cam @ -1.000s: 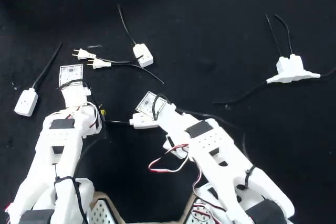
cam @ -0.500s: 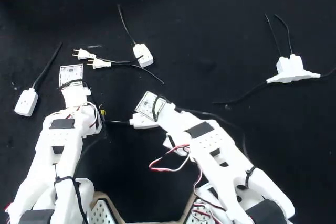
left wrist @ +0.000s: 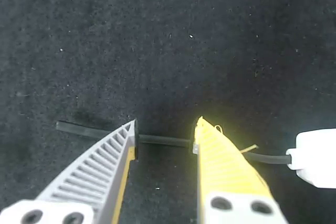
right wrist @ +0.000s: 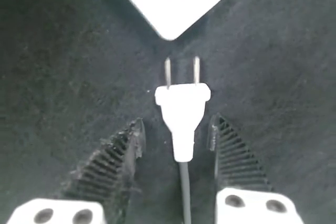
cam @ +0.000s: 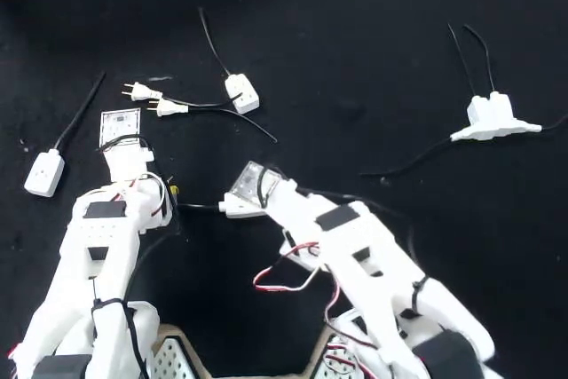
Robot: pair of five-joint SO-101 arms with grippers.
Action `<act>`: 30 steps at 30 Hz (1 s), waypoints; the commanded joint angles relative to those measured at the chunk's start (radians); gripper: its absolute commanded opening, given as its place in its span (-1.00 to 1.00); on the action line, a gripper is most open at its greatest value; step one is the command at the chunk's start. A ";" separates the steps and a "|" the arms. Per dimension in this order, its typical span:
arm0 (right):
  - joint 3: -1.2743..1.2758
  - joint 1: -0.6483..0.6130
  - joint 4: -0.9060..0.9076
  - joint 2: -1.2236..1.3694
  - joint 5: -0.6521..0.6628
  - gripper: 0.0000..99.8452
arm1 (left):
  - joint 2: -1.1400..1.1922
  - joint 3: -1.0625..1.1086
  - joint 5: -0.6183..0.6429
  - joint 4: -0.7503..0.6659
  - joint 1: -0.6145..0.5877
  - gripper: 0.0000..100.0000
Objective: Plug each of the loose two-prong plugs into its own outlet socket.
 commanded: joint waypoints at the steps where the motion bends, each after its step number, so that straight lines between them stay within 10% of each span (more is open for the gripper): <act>1: -0.091 0.023 0.015 0.068 0.002 -0.60 | -0.029 -0.013 0.011 -0.015 -0.007 -0.62; 9: -0.131 0.038 0.017 0.136 0.000 -0.99 | -0.029 -0.012 0.011 -0.015 -0.007 -0.62; 18: -0.297 0.144 0.273 -0.058 0.002 -0.98 | -0.029 -0.015 0.011 -0.011 -0.007 -0.62; 30: -0.300 -0.146 0.175 -0.306 -0.190 -0.98 | -0.031 -0.087 0.028 0.123 -0.015 -0.62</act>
